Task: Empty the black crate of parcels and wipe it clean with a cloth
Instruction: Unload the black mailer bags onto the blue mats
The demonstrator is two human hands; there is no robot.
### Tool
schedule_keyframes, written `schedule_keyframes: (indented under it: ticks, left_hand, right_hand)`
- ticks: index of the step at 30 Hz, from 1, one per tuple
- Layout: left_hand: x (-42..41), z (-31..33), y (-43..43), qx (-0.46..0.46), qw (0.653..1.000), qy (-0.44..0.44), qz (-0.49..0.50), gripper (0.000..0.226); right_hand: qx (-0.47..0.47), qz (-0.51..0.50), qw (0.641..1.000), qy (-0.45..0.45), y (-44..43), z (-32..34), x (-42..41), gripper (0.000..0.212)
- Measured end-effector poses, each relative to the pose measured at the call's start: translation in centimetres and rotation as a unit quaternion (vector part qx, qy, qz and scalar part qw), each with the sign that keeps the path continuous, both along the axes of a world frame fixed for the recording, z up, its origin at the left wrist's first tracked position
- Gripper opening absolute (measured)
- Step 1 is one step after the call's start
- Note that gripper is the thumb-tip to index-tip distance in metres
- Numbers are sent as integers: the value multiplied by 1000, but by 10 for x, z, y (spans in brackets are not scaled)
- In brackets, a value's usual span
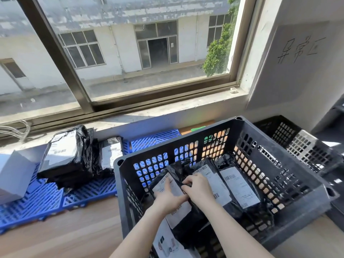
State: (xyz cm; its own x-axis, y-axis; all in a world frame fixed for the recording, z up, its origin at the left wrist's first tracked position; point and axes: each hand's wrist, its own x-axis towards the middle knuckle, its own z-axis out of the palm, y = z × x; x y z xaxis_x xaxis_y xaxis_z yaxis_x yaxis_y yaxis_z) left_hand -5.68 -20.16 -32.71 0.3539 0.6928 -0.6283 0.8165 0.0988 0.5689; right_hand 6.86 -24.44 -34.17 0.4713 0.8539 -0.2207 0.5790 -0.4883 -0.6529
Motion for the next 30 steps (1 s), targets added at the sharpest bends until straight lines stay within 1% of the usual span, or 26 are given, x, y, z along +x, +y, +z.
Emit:
schedule_keyframes:
  ticks: [2, 5, 10, 15, 19, 22, 26, 30]
  left_hand:
    - [0, 7, -3, 21, 1000, -8, -11, 108]
    - [-2, 16, -3, 61, 998, -32, -10, 109]
    - [3, 35, -7, 162, 981, -105, -14, 101]
    - [10, 58, -6, 263, 944, -199, -16, 85]
    - [8, 70, -3, 315, 912, -263, -5, 70]
    - [3, 76, 1, 350, 885, -308, -8, 62]
    - [-4, 94, 14, 388, 855, -343, 3, 60]
    - [-28, 114, 40, 405, 839, -363, 18, 55]
  right_hand:
    - [20, -14, 1000, -12, 2, 4, -1, 16]
    - [77, -61, 995, 21, 3, 16, 1, 17]
    - [162, -111, 980, 14, -6, 43, 10, 13]
    - [233, -176, 956, 30, -10, 66, 24, 12]
    - [285, -190, 939, 26, -8, 95, 28, 10]
    - [327, -191, 925, 24, -7, 120, 29, 10]
    - [376, -233, 895, 51, 10, 150, 27, 10]
    - [405, -243, 876, 97, 43, 170, 4, 10]
